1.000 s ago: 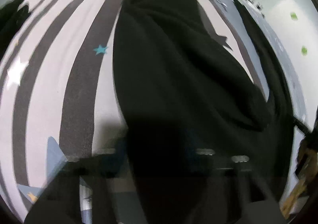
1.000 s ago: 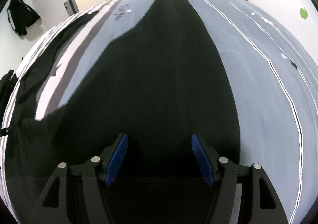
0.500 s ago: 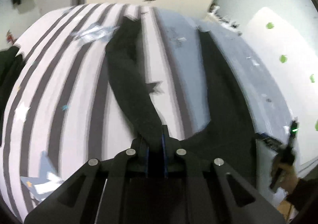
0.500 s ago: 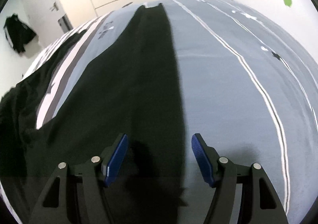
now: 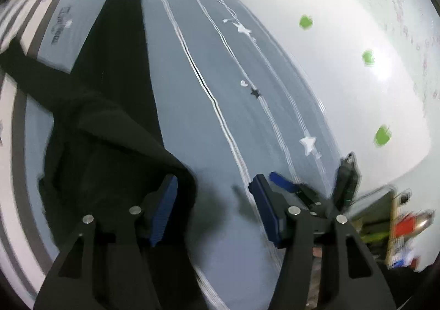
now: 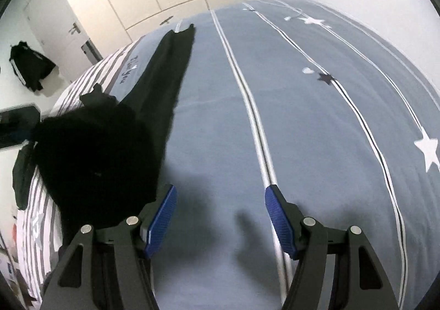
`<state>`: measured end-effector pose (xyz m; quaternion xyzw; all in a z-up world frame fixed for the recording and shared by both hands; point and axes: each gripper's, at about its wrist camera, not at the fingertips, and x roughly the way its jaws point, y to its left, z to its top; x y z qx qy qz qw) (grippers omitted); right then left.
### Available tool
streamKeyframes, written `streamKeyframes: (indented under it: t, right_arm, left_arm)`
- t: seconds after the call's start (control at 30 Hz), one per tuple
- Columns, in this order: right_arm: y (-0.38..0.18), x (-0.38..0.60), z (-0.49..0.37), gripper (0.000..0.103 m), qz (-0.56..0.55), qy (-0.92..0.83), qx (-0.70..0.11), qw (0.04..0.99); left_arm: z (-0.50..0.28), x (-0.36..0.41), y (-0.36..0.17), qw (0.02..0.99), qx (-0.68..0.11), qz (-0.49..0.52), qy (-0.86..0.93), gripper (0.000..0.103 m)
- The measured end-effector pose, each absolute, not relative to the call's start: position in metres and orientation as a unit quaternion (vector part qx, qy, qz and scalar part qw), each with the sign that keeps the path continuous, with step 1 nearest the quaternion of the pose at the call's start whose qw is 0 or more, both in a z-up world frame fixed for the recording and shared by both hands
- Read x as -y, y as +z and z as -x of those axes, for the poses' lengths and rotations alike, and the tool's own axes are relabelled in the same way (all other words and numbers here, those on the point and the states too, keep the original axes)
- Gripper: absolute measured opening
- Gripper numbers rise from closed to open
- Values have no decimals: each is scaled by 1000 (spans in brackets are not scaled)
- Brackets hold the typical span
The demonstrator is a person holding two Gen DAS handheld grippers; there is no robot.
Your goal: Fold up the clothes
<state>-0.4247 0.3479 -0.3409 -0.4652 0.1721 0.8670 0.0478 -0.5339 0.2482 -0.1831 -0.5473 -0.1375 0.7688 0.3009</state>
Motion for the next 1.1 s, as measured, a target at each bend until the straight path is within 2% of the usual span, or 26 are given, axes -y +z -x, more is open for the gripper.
streamKeyframes:
  t: [0.1,0.13,0.33,0.47,0.67,0.73,0.83,0.87,0.93,1.0,1.1]
  right_arm:
    - [-348,-351,421,63,468,863,-185,46]
    - [-350,-349,418,63,469,862,-186,44]
    - [-366,-316,413,63,482,852,-200,28]
    - [-367,-272,408,63,487,852,-190,9]
    - [-370,-226,383,63,493,852,-178,14]
    - [-374,-219,371,63,495,850,-178,24]
    - [-379,-213,357,63,495,848,-185,42]
    - [-380,-211,353,63,495,847,-189,46]
    - [-383,-208,346,63,497,845,-193,52]
    - [-386,-204,340,63,501,842,-196,47]
    - [-386,-187,333,63,511,836,-201,5]
  left_arm:
    - [512,-186,-189,248,165,529,794,77]
    - [507,-168,-193,228,161,532,800,78]
    - [466,-83,-238,105,94,558,818,78]
    - [428,-59,-267,106,123,583,796,78]
    - [384,-25,-311,48,140,609,779,78]
    - [384,-19,-327,66,189,612,765,78]
    - [395,-33,-333,96,192,606,766,78]
    - [397,-38,-336,106,192,606,764,75]
    - [400,-49,-343,127,193,611,757,23]
    - [397,-53,-342,140,195,606,759,6]
    - [385,-45,-313,154,206,560,788,3]
